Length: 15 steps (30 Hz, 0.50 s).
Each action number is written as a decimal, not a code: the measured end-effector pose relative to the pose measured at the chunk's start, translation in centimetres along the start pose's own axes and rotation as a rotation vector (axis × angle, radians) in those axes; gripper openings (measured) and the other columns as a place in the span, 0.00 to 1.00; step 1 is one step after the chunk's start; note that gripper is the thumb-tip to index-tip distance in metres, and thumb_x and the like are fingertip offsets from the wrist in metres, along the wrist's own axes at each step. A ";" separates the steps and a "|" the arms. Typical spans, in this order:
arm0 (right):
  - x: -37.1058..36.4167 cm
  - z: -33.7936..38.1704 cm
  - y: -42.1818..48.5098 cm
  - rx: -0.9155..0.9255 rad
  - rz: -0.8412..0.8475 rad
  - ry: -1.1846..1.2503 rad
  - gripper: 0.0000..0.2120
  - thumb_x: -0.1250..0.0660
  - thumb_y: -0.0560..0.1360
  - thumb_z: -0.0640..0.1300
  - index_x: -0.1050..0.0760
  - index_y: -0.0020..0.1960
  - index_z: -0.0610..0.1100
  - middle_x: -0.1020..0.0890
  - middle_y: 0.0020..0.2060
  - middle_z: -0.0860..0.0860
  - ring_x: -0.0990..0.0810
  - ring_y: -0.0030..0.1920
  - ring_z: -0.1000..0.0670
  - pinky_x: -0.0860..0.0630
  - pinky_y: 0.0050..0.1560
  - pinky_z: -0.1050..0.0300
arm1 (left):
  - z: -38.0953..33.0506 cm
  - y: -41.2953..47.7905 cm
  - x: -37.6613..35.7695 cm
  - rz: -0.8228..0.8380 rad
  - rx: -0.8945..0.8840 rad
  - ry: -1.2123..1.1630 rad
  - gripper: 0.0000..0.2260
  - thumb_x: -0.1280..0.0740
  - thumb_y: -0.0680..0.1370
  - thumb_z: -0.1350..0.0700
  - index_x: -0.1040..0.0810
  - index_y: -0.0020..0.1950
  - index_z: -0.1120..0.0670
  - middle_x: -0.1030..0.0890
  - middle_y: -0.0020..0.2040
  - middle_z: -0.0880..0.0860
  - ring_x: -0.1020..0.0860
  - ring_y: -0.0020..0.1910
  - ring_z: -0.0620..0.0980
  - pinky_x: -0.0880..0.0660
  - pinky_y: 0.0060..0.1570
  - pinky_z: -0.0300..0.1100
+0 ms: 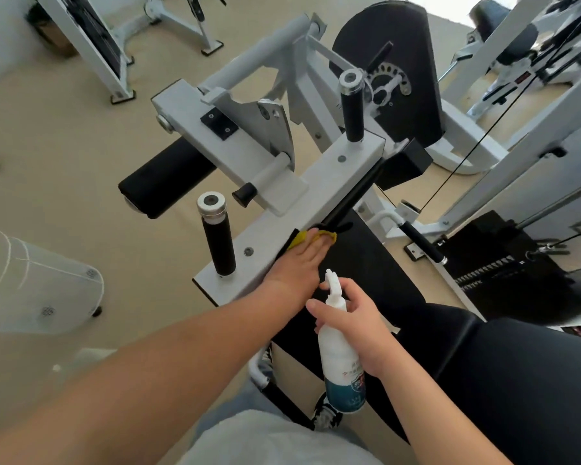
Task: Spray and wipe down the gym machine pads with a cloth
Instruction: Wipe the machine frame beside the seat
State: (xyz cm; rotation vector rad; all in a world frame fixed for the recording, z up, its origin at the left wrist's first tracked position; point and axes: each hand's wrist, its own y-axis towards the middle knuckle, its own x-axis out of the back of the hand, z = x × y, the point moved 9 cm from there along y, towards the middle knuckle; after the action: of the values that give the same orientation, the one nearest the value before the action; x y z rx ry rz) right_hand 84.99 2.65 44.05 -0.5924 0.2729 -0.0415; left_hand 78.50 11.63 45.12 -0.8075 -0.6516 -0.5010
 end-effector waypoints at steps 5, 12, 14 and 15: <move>-0.3 0.1 -0.1 -0.007 0.011 -0.008 0.19 0.18 0.75 0.44 0.21 0.62 0.49 0.15 0.39 0.43 0.16 0.40 0.44 0.16 0.42 0.50 | -2.9 -8.3 -5.1 0.004 -0.040 -0.090 0.27 0.43 0.85 0.58 0.45 0.82 0.66 0.62 0.83 0.66 0.63 0.82 0.64 0.76 0.68 0.59; -0.3 0.5 0.7 -0.056 -0.003 0.071 0.19 0.18 0.75 0.45 0.21 0.62 0.48 0.16 0.38 0.42 0.16 0.40 0.42 0.16 0.41 0.49 | -4.4 -12.3 -7.7 0.060 -0.127 -0.120 0.27 0.44 0.86 0.60 0.48 0.82 0.67 0.64 0.83 0.65 0.70 0.80 0.62 0.78 0.69 0.58; 0.4 1.2 1.4 -0.041 -0.039 0.089 0.19 0.18 0.75 0.45 0.20 0.62 0.48 0.16 0.39 0.42 0.16 0.41 0.43 0.15 0.41 0.50 | -3.9 -9.5 -6.7 0.068 -0.133 -0.088 0.27 0.41 0.85 0.59 0.44 0.81 0.67 0.59 0.83 0.66 0.64 0.82 0.65 0.72 0.75 0.62; 0.9 1.5 1.7 -0.031 -0.058 0.097 0.19 0.18 0.75 0.45 0.20 0.62 0.48 0.15 0.39 0.43 0.16 0.41 0.44 0.15 0.42 0.49 | -3.7 -7.9 -6.3 0.098 -0.140 -0.069 0.27 0.39 0.85 0.57 0.41 0.81 0.66 0.57 0.83 0.66 0.62 0.82 0.66 0.71 0.75 0.64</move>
State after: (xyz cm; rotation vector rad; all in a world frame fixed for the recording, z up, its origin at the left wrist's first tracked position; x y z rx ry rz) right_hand 86.16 4.78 44.15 -0.6300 0.3508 -0.1225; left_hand 70.36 5.05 42.75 -0.9879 -0.6424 -0.4341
